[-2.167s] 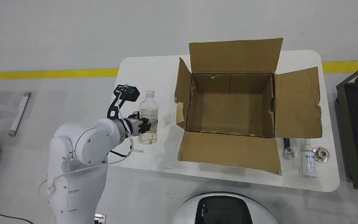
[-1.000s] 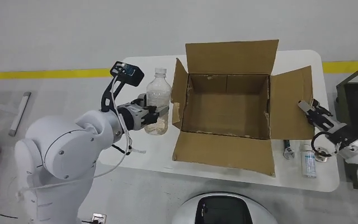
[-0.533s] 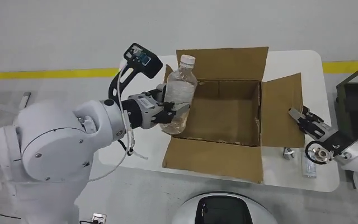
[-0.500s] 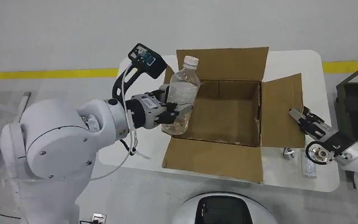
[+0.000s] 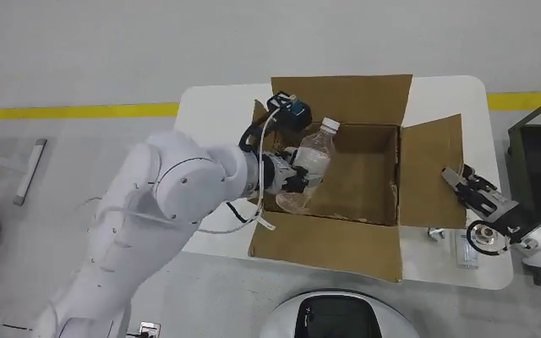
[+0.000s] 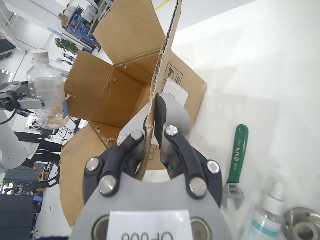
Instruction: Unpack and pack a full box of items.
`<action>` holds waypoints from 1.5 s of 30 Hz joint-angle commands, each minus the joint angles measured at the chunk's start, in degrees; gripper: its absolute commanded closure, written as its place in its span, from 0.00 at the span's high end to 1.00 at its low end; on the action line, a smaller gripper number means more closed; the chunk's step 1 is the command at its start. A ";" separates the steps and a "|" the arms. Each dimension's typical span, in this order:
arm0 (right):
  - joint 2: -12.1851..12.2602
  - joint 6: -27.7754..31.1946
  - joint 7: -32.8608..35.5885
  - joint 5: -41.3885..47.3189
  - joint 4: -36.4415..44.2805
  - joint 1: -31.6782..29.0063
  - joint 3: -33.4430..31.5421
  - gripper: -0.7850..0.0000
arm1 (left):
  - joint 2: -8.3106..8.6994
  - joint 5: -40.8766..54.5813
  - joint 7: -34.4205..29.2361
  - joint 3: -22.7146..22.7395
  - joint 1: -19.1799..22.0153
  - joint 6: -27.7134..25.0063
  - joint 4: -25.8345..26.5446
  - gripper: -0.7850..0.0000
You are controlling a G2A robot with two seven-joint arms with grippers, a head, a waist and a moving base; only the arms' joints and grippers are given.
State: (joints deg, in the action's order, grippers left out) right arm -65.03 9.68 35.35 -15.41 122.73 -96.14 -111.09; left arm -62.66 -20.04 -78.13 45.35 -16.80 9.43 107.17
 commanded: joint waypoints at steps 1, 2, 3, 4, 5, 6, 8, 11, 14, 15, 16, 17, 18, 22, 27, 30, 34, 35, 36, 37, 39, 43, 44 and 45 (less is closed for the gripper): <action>0.00 -0.48 -0.77 0.05 0.23 -0.01 -0.32 1.00 | -0.65 -0.03 0.62 -2.17 1.01 0.24 -1.47 0.00; -0.01 -0.81 -1.36 0.18 0.49 -0.02 -0.61 1.00 | -1.01 0.09 0.87 -3.14 1.54 0.37 -2.22 0.00; -0.02 -1.07 -1.73 0.46 0.65 -0.15 -0.82 1.00 | -1.35 0.10 1.18 -3.99 2.11 0.48 -2.99 0.00; -0.02 -1.32 -2.18 0.61 0.88 -0.25 -1.22 1.00 | -1.69 -0.19 1.42 -4.95 2.62 0.49 -3.87 0.00; -0.03 -1.60 -2.75 0.66 1.07 -0.37 -1.70 1.00 | -2.02 -0.56 1.72 -5.84 3.07 0.53 -4.93 0.00; -0.05 -1.89 -3.29 0.86 1.25 -0.52 -2.11 1.00 | -2.34 -0.96 2.06 -6.68 3.49 0.61 -6.05 0.00; -0.11 -2.42 -4.47 1.61 1.68 -0.88 -3.13 1.00 | -3.01 -1.48 2.70 -8.37 4.10 0.87 -8.62 0.00; -0.17 -2.92 -5.58 3.11 2.48 -1.38 -4.63 1.00 | -4.01 -2.01 3.33 -10.41 5.05 1.44 -12.20 0.00; -0.19 -2.32 -5.71 5.22 4.24 -1.89 -6.18 1.00 | -4.36 -2.60 3.38 -11.18 5.41 1.64 -13.56 0.00; -0.22 -2.25 -6.05 5.70 4.93 -2.11 -6.73 1.00 | -4.36 -2.60 3.38 -11.18 5.41 1.64 -13.56 0.00; -0.25 -2.28 -6.49 5.97 5.56 -2.37 -7.28 1.00 | -4.36 -2.60 3.38 -11.18 5.41 1.64 -13.56 0.00; -0.29 -2.20 -7.34 5.95 6.43 -2.49 -7.95 1.00 | -4.36 -2.60 3.38 -11.18 5.41 1.64 -13.56 0.00; -0.32 -1.91 -7.99 5.56 7.17 -2.75 -8.48 1.00 | -4.36 -2.60 3.38 -11.18 5.41 1.64 -13.56 0.00; -0.49 -0.10 -11.12 3.78 10.02 -3.75 -10.68 1.00 | -4.36 -2.60 3.38 -11.18 5.41 1.64 -13.56 0.00; -0.82 1.62 -15.75 0.42 11.92 -4.93 -12.66 1.00 | -4.36 -2.60 3.38 -11.18 5.41 1.64 -13.56 0.00; -0.88 3.94 -17.30 -1.21 11.92 -4.88 -12.47 0.00 | -4.45 -1.93 5.18 -11.26 3.86 1.66 -14.05 0.00; -0.95 4.85 -17.94 -1.61 11.92 -4.86 -11.93 0.00 | -5.41 -2.57 4.37 -12.80 4.57 4.04 -14.24 0.00; -0.96 4.89 -18.00 -1.64 11.92 -4.84 -11.88 0.00 | -5.75 -1.91 4.40 -12.97 4.85 4.65 -14.87 0.00; -0.98 4.90 -18.02 -1.63 11.92 -4.84 -11.82 0.00 | -6.09 -2.05 4.06 -13.46 5.30 5.38 -15.47 0.00; -0.99 4.91 -18.07 -1.60 11.92 -4.84 -11.76 0.00 | -6.45 -1.90 3.56 -13.95 5.65 6.50 -16.34 0.00; -1.02 5.00 -18.19 -1.73 11.92 -4.84 -11.65 0.00 | -7.23 -1.09 2.82 -14.72 6.35 8.95 -18.16 0.00; -1.08 5.18 -18.25 -1.53 11.92 -4.87 -11.32 0.00 | -8.91 -2.29 2.67 -17.24 8.16 11.23 -21.16 0.00; -1.09 5.12 -18.27 -1.51 11.92 -4.85 -11.33 0.00 | -9.39 -0.86 2.81 -17.41 8.10 11.82 -22.35 0.00; -1.10 5.17 -18.21 -1.36 11.92 -4.83 -11.24 0.00 | -9.85 -0.69 3.04 -17.82 8.45 12.20 -23.45 0.00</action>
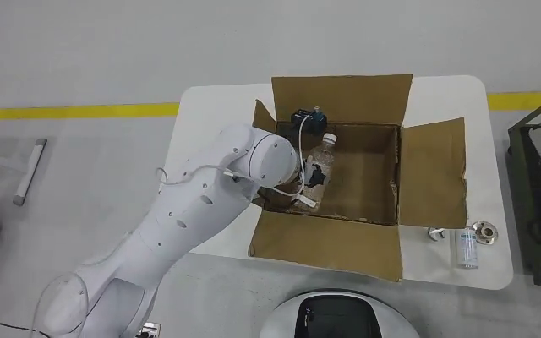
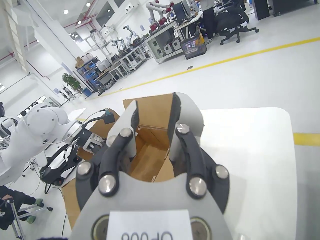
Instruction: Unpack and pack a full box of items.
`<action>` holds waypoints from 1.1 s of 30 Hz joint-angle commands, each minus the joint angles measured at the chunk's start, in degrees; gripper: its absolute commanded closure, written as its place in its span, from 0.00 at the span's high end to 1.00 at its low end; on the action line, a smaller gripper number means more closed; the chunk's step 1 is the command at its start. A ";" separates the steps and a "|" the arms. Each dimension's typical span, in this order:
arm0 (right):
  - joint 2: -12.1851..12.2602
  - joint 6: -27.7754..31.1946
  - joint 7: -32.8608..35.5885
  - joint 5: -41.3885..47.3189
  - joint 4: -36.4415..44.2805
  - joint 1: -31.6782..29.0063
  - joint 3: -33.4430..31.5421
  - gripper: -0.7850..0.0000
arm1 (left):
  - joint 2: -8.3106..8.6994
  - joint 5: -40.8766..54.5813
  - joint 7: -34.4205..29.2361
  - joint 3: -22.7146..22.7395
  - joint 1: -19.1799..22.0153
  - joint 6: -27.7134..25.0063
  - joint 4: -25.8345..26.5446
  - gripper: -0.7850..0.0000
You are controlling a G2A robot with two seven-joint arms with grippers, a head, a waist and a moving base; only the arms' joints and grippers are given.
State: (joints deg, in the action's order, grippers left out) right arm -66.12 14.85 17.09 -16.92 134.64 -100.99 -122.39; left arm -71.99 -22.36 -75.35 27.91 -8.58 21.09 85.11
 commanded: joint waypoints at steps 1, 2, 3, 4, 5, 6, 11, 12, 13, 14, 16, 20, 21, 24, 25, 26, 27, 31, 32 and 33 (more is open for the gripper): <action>-0.02 0.03 0.09 0.27 0.00 0.08 0.11 0.00 | -0.99 0.72 0.24 -1.23 0.78 0.96 -2.20 0.00; -0.01 0.14 0.14 0.23 0.00 0.15 0.11 0.00 | -1.47 0.46 0.34 -1.84 1.15 1.43 -2.93 0.00; -0.02 0.18 0.18 0.21 0.00 0.20 0.13 0.00 | -1.97 0.94 0.38 -2.18 1.37 2.06 -3.78 0.00; -0.02 0.17 0.27 0.23 0.00 0.20 0.17 0.00 | -2.43 1.20 0.52 -2.48 1.68 2.42 -4.64 0.00; -0.03 0.19 0.47 0.45 0.00 0.20 0.26 0.00 | -2.86 0.94 0.45 -2.98 2.02 2.87 -5.58 0.00; -0.04 0.06 0.52 0.79 0.00 0.22 0.29 0.00 | -3.29 1.19 0.34 -3.30 2.21 3.55 -6.48 0.00; -0.07 0.01 0.93 1.18 0.00 0.25 0.27 0.00 | -5.08 -0.39 0.77 -5.09 3.29 5.52 -9.71 0.00; -0.08 -0.03 1.01 1.24 0.00 0.22 0.27 0.00 | -5.40 -1.26 1.30 -5.51 3.42 6.05 -10.37 0.00; -0.08 -0.04 1.06 1.28 0.00 0.23 0.26 0.00 | -5.74 -1.86 1.56 -5.94 3.48 6.39 -10.83 0.00; -0.09 -0.04 1.09 1.29 0.00 0.23 0.25 0.00 | -6.07 -1.82 1.73 -6.07 3.54 6.43 -11.32 0.00; -0.11 0.00 1.10 1.28 0.00 0.20 0.28 0.00 | -6.70 -2.15 1.67 -6.47 3.78 6.70 -12.53 0.00; -0.15 0.25 1.09 1.30 0.00 0.09 0.28 0.00 | -7.91 -2.00 1.41 -7.10 3.80 6.67 -14.18 0.00; -0.16 0.27 1.09 1.27 0.00 0.06 0.26 0.00 | -8.20 -1.84 1.37 -7.25 3.63 6.62 -14.95 0.00; -0.19 0.40 1.13 1.25 0.00 0.02 0.26 0.00 | -9.11 -1.61 1.43 -7.76 3.26 6.25 -17.09 0.00; -0.20 0.44 1.16 1.26 0.00 0.02 0.24 0.00 | -9.39 -1.84 1.63 -7.90 3.30 6.13 -17.75 0.00; -0.20 0.46 1.18 1.29 0.00 0.02 0.19 0.00 | -9.67 -2.30 1.73 -8.16 3.34 6.14 -18.32 0.00; -0.21 0.47 1.21 1.34 0.00 0.02 0.12 0.00 | -9.94 -1.97 1.67 -8.11 3.26 6.06 -18.87 0.02; -0.24 0.41 1.36 1.60 0.00 0.00 -0.23 0.00 | -10.92 -2.63 1.65 -8.51 3.27 5.64 -21.29 0.97; -0.24 0.42 1.41 1.65 0.00 0.00 -0.27 0.00 | -11.16 -2.87 1.47 -8.71 3.27 5.32 -21.83 1.00; -0.25 0.39 1.42 1.68 0.00 0.01 -0.31 0.00 | -11.41 -2.89 1.38 -8.73 3.27 5.19 -22.32 1.00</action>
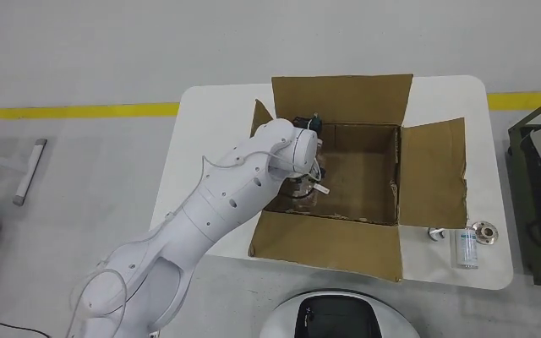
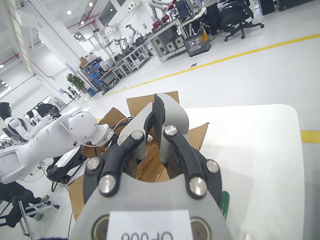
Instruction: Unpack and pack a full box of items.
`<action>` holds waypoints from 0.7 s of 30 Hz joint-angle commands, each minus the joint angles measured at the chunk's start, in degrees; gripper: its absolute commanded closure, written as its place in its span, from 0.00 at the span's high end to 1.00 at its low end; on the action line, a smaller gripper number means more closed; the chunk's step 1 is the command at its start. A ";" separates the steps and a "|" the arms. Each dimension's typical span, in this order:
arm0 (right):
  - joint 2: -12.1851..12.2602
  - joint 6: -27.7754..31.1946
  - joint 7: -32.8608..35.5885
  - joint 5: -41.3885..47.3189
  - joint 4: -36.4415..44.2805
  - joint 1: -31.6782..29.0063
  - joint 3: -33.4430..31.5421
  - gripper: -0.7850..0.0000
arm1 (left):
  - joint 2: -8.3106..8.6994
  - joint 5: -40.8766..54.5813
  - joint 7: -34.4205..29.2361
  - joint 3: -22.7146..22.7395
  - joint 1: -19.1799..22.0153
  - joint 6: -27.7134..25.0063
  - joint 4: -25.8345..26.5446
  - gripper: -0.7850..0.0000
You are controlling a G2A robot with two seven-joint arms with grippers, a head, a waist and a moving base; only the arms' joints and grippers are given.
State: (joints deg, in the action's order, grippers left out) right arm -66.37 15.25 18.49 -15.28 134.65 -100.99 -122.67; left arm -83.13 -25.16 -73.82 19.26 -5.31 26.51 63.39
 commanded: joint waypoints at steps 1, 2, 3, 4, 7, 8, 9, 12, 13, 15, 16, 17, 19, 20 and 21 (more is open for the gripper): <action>-0.01 0.02 0.07 0.05 0.00 0.01 -0.05 0.00 | -0.50 -0.06 -0.27 -0.05 0.07 -0.40 -1.00 1.00; -0.02 0.03 0.10 0.07 0.00 0.02 -0.07 0.00 | -0.71 -0.16 -0.28 -0.03 0.13 -0.54 -1.36 1.00; -0.02 0.02 0.13 0.08 0.00 0.04 -0.07 0.00 | -0.92 -0.28 -0.39 -0.03 0.19 -0.73 -1.64 1.00; -0.02 0.00 0.16 0.07 0.00 0.07 -0.05 0.00 | -1.10 -0.53 -0.46 -0.05 0.27 -0.84 -1.94 1.00; -0.04 -0.17 0.25 0.01 0.00 0.16 0.16 0.00 | -1.54 -1.37 -0.79 -0.02 0.49 -1.08 -2.26 1.00; -0.04 -0.19 0.23 -0.05 0.00 0.19 0.24 0.00 | -1.64 -1.53 -0.93 0.06 0.49 -1.25 -2.20 1.00; -0.05 -0.12 0.22 -0.02 0.00 0.23 0.36 0.01 | -1.71 -1.84 -1.05 0.13 0.53 -1.39 -2.01 1.00; -0.06 -0.21 0.24 0.03 0.00 0.32 0.56 0.01 | -1.73 -2.79 -1.35 0.70 0.82 -2.00 -0.72 1.00; -0.07 -0.23 0.24 0.01 0.00 0.34 0.58 0.01 | -1.65 -3.34 -1.57 0.85 1.00 -2.83 0.24 1.00; -0.08 -0.18 0.27 0.11 0.00 0.36 0.66 0.01 | -1.34 -4.75 -2.10 1.29 1.64 -5.46 2.72 1.00; -0.09 -0.24 0.26 0.20 0.00 0.34 0.67 0.01 | -1.12 -5.44 -2.20 1.85 2.00 -5.80 4.36 1.00; -0.10 -0.22 0.23 0.27 0.00 0.32 0.68 0.02 | -0.83 -5.14 -2.29 2.67 1.90 -6.88 6.14 1.00; -0.12 -0.17 0.22 0.29 0.00 0.27 0.64 0.02 | 0.10 -6.80 -2.64 4.38 2.17 -7.76 8.93 1.00; -0.13 -0.13 0.21 0.30 0.00 0.22 0.60 0.02 | 0.62 -7.88 -3.17 5.09 2.13 -8.10 10.71 1.00; -0.15 -0.09 0.22 0.28 0.00 0.15 0.55 0.02 | 1.23 -9.32 -3.51 6.09 2.28 -8.38 12.70 1.00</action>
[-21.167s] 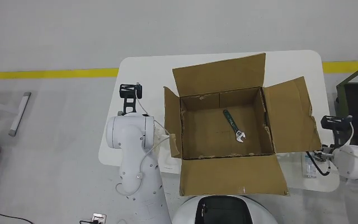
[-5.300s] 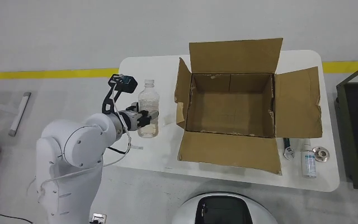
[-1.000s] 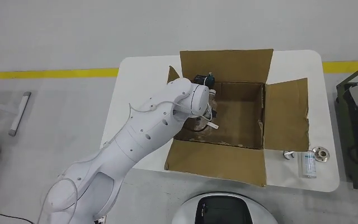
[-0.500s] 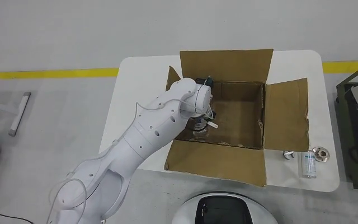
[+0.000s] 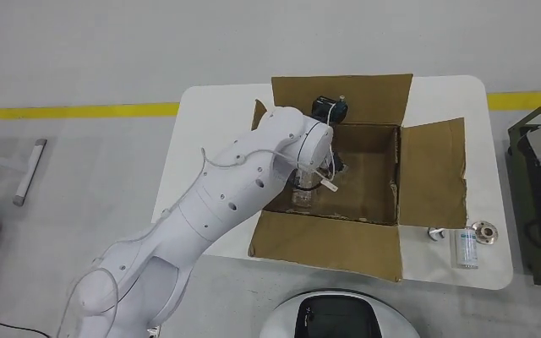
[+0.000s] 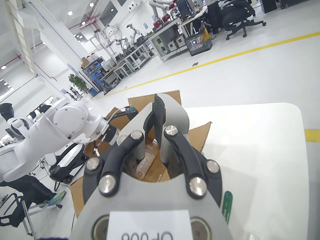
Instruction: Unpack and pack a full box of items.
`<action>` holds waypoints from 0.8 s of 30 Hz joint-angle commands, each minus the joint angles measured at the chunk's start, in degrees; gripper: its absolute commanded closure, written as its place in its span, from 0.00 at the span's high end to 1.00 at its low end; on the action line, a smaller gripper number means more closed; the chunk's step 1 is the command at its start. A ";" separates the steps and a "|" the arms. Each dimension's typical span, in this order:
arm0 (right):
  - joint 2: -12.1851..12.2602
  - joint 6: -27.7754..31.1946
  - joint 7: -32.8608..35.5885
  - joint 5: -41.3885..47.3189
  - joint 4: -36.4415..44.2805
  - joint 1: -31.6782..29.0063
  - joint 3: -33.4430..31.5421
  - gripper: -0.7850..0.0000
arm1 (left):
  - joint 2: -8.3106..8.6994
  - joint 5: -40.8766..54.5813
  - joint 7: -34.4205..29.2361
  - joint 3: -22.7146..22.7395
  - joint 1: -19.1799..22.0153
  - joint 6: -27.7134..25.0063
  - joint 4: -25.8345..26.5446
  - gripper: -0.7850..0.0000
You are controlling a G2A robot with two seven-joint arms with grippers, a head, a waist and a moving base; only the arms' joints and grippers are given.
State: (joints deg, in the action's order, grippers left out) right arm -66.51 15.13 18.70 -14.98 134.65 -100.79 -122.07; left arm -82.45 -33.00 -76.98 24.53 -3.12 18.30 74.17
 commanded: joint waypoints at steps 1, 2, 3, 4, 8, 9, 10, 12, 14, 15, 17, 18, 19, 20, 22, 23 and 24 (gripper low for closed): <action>-0.02 0.08 0.01 -0.08 0.00 -0.13 -0.09 0.02 | 1.22 -3.01 -1.16 1.80 -0.08 0.25 3.60 1.00; -0.03 0.16 0.08 -0.05 0.00 -0.25 -0.06 0.02 | 1.90 -3.87 -1.96 3.09 -0.34 0.32 5.92 1.00; -0.05 0.24 0.09 -0.03 0.00 -0.33 -0.07 0.02 | 2.61 -4.53 -2.51 4.52 -0.87 0.04 8.18 1.00; -0.06 0.30 0.05 -0.04 0.00 -0.40 -0.06 0.02 | 3.40 -5.69 -3.07 6.05 -1.45 -0.05 10.19 1.00; -0.10 0.56 0.09 -0.18 0.00 -0.52 0.23 0.04 | 6.48 -10.91 -6.49 12.30 -4.87 0.81 18.17 1.00; -0.10 0.63 0.11 -0.25 0.00 -0.50 0.33 0.04 | 7.20 -12.09 -7.39 13.91 -5.95 0.92 20.03 1.00; -0.11 0.65 0.10 -0.32 0.00 -0.49 0.44 0.04 | 7.88 -13.73 -8.33 15.26 -6.98 0.67 21.71 1.00; -0.11 0.72 0.20 -0.46 0.00 -0.47 0.73 0.03 | 9.08 -16.37 -9.30 17.86 -9.33 -0.30 23.93 1.00; -0.11 0.83 0.34 -0.61 0.00 -0.42 1.04 0.03 | 10.07 -17.56 -10.19 20.62 -11.67 -1.18 25.14 1.00; -0.11 0.85 0.36 -0.69 0.00 -0.38 1.18 0.02 | 10.47 -17.51 -9.99 22.40 -12.82 -0.99 25.39 1.00; -0.11 0.94 0.38 -0.86 0.00 -0.33 1.39 0.02 | 11.17 -17.69 -10.02 25.33 -14.82 -1.02 25.97 1.00; -0.12 1.10 0.33 -0.90 0.00 -0.29 1.50 0.03 | 11.48 -18.21 -10.29 26.36 -15.69 -1.29 26.11 1.00; -0.13 1.18 0.26 -0.96 0.00 -0.31 1.57 0.03 | 11.73 -18.54 -10.25 27.41 -16.55 -1.25 26.13 1.00; -0.14 1.27 0.25 -1.03 0.00 -0.35 1.65 0.04 | 11.96 -18.77 -10.39 28.27 -17.34 -1.39 26.16 1.00; -0.15 1.33 0.20 -1.24 0.00 -0.45 1.71 0.04 | 12.31 -19.54 -10.78 29.56 -18.49 -1.78 26.46 1.00; -0.17 1.33 0.16 -1.37 0.00 -0.52 1.71 0.04 | 12.42 -19.73 -10.99 30.01 -18.92 -1.99 26.79 1.00; -0.18 1.28 0.19 -1.44 0.00 -0.63 1.72 0.04 | 12.49 -19.49 -10.94 30.56 -19.37 -1.94 27.00 1.00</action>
State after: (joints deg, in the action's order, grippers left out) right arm -66.67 16.46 18.88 -16.31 134.65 -101.31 -120.36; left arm -70.05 -52.63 -87.90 54.52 -21.99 16.38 100.90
